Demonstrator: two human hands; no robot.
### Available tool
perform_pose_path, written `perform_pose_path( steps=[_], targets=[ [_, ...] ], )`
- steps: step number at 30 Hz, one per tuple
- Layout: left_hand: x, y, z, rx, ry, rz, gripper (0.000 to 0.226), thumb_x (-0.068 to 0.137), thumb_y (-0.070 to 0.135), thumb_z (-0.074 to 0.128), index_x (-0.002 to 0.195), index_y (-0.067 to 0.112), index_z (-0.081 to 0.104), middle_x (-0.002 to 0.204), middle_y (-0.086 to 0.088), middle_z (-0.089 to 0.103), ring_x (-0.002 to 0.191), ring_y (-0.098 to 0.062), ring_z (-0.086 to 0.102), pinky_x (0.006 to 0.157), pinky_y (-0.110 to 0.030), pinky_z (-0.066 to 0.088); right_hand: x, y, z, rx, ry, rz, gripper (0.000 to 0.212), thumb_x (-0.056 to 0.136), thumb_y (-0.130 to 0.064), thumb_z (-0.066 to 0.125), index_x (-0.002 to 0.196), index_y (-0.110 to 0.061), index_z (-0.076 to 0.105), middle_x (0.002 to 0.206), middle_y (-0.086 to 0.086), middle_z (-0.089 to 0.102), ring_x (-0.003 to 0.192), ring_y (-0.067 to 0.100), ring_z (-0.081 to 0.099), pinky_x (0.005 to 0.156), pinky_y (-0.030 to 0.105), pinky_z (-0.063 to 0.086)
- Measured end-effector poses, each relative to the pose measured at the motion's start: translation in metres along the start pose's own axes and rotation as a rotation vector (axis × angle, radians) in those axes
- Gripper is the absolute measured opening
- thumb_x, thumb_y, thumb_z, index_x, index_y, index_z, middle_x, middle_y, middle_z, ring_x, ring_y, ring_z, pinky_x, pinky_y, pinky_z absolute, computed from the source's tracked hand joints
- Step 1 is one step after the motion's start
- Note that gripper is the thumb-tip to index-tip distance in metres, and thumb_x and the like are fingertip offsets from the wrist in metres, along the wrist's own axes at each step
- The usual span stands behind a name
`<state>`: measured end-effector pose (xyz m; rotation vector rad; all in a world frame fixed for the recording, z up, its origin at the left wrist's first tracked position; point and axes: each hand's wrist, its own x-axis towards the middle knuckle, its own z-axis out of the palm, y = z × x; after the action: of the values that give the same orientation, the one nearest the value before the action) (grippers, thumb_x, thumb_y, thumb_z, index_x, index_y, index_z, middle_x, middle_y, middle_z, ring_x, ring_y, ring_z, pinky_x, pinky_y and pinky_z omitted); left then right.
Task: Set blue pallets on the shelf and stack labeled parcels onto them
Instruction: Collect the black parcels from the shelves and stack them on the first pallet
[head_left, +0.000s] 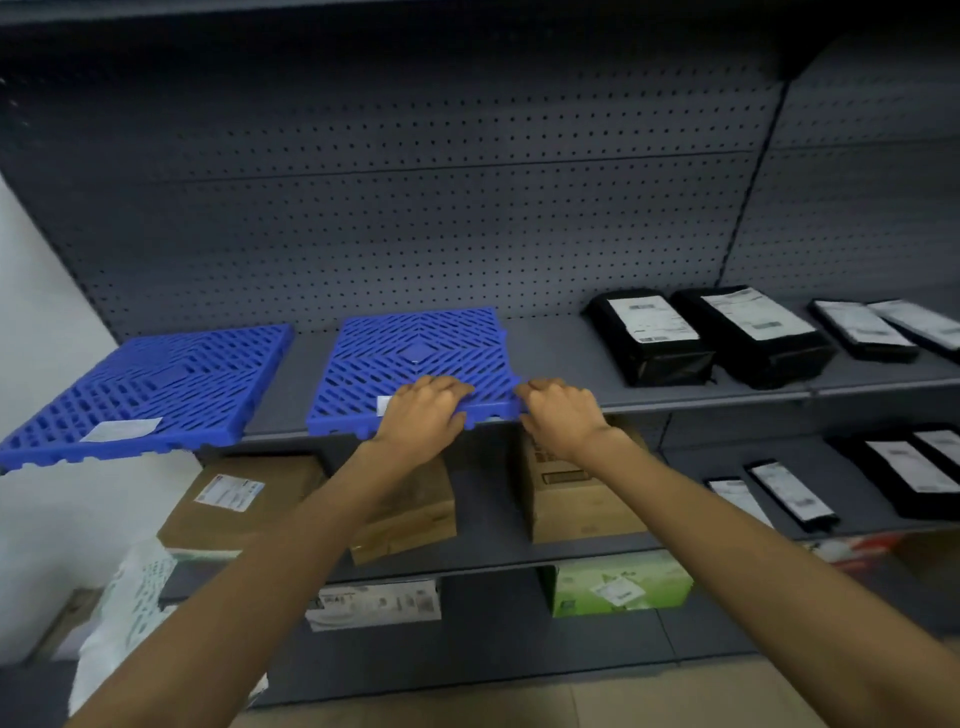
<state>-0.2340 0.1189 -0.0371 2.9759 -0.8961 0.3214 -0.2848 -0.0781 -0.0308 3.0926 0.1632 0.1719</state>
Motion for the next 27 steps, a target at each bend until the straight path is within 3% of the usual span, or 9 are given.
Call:
perform_pose_path(
  steps=[7, 15, 23, 27],
  targets=[
    [0.058, 0.118, -0.002, 0.010, 0.039, 0.093, 0.048, 0.098, 0.037, 0.046, 0.144, 0.025, 0.044, 0.144, 0.002, 0.050, 0.130, -0.024, 0.047, 0.100, -0.040, 0.042, -0.056, 0.134, -0.004, -0.063, 0.070, 0.149, 0.037, 0.096, -0.024, 0.047, 0.132, -0.014, 0.049, 0.127, 0.007, 0.055, 0.119, 0.031, 0.048, 0.089, 0.041, 0.045],
    [0.132, 0.239, -0.005, -0.071, 0.069, -0.004, 0.056, 0.098, 0.048, 0.045, 0.147, 0.021, 0.039, 0.148, -0.003, 0.044, 0.130, -0.030, 0.045, 0.097, -0.045, 0.045, -0.085, 0.275, -0.010, -0.022, 0.200, 0.201, 0.048, 0.099, -0.030, 0.048, 0.143, -0.014, 0.042, 0.139, 0.007, 0.049, 0.129, 0.030, 0.042, 0.097, 0.043, 0.042],
    [0.191, 0.303, 0.004, -0.041, 0.009, -0.115, 0.063, 0.093, 0.057, 0.048, 0.146, 0.023, 0.039, 0.151, -0.003, 0.040, 0.134, -0.032, 0.040, 0.098, -0.047, 0.044, -0.061, 0.359, -0.004, 0.023, -0.047, 0.270, 0.073, 0.097, -0.056, 0.040, 0.152, -0.012, 0.023, 0.154, 0.012, 0.031, 0.139, 0.034, 0.030, 0.111, 0.046, 0.031],
    [0.222, 0.310, 0.009, -0.070, -0.087, -0.282, 0.076, 0.088, 0.068, 0.044, 0.148, 0.023, 0.034, 0.152, -0.008, 0.034, 0.135, -0.037, 0.033, 0.102, -0.049, 0.039, -0.028, 0.370, 0.006, 0.124, -0.151, 0.338, 0.090, 0.091, -0.071, 0.035, 0.155, -0.011, 0.014, 0.160, 0.015, 0.017, 0.143, 0.041, 0.020, 0.114, 0.052, 0.025]
  ],
)
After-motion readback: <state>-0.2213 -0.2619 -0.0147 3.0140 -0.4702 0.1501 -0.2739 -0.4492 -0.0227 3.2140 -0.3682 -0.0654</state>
